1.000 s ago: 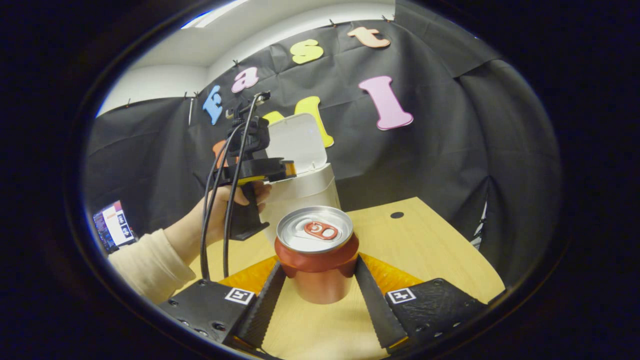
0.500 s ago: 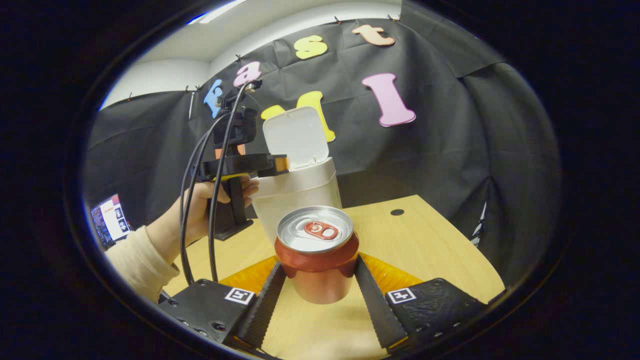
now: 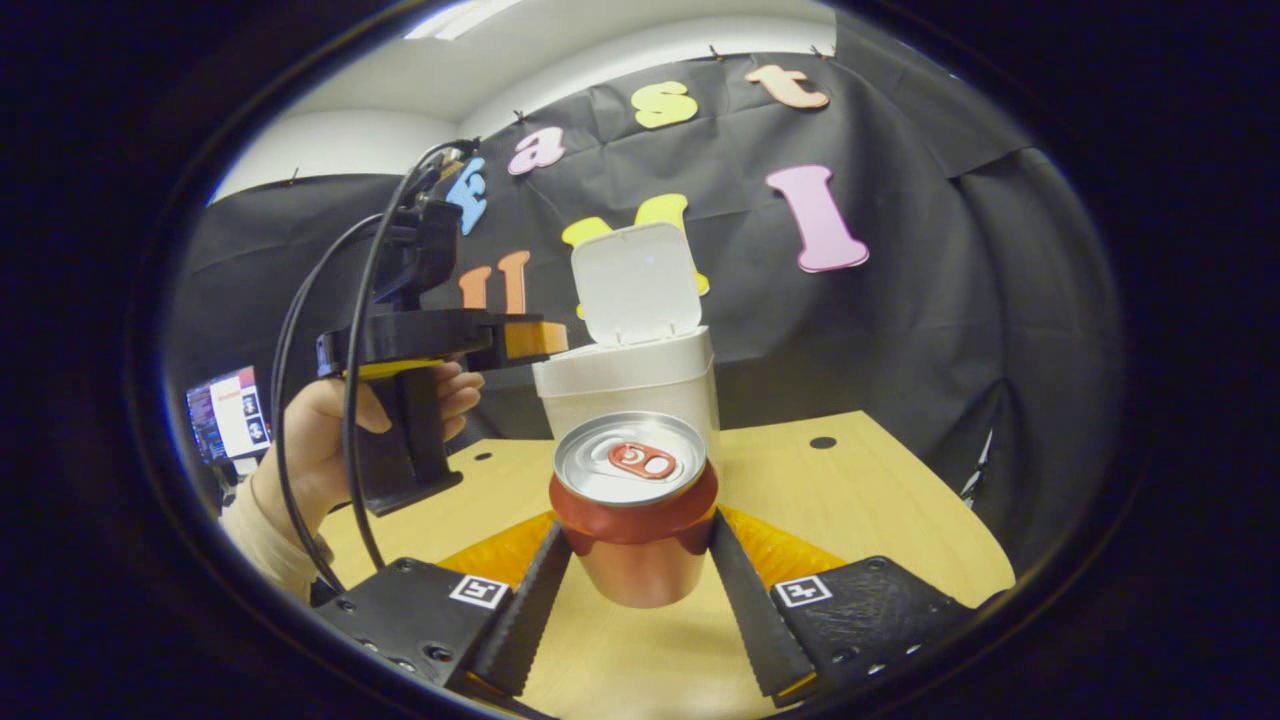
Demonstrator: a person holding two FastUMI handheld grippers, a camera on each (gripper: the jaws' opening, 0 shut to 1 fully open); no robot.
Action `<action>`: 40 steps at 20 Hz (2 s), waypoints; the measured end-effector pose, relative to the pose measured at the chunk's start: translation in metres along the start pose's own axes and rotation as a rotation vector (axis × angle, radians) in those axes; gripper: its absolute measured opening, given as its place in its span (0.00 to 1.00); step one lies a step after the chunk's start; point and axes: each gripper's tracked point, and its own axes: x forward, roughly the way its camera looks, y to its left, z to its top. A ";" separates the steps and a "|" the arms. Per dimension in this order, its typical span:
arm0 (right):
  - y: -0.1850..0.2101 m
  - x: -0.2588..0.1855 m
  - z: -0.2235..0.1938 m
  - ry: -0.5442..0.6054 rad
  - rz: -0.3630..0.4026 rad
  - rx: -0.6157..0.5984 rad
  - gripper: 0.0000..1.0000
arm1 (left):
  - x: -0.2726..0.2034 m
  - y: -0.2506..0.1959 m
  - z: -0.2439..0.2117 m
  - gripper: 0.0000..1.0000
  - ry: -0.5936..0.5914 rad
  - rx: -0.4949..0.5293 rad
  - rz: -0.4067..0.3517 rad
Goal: Press the lid of the desktop garbage bin to open it, pick up the crumpled paper on the desktop and throw it into the bin, then pick up the pop can on the desktop and drop it into the bin, and finally close the garbage bin lid.
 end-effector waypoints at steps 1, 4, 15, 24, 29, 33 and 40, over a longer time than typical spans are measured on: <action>0.001 0.000 -0.002 -0.003 -0.008 -0.009 0.81 | -0.009 0.008 0.000 0.95 -0.014 0.014 0.005; 0.010 -0.001 -0.006 0.003 -0.022 -0.006 0.81 | -0.043 0.034 -0.021 0.95 0.007 0.012 0.029; 0.048 0.012 -0.014 0.052 -0.028 -0.136 0.81 | -0.138 0.088 -0.088 0.95 0.096 -0.028 0.128; 0.082 0.014 0.043 -0.001 -0.040 -0.201 0.81 | -0.158 0.073 -0.090 0.95 0.066 -0.011 0.032; 0.095 0.033 0.073 0.014 -0.025 -0.162 0.81 | -0.166 0.071 -0.080 0.95 0.035 -0.030 0.003; 0.096 0.072 0.118 0.036 -0.025 -0.166 0.81 | -0.167 0.073 -0.083 0.95 0.044 -0.009 0.004; 0.054 0.188 0.181 -0.015 -0.238 -0.224 0.81 | -0.160 0.078 -0.092 0.95 0.064 -0.017 0.010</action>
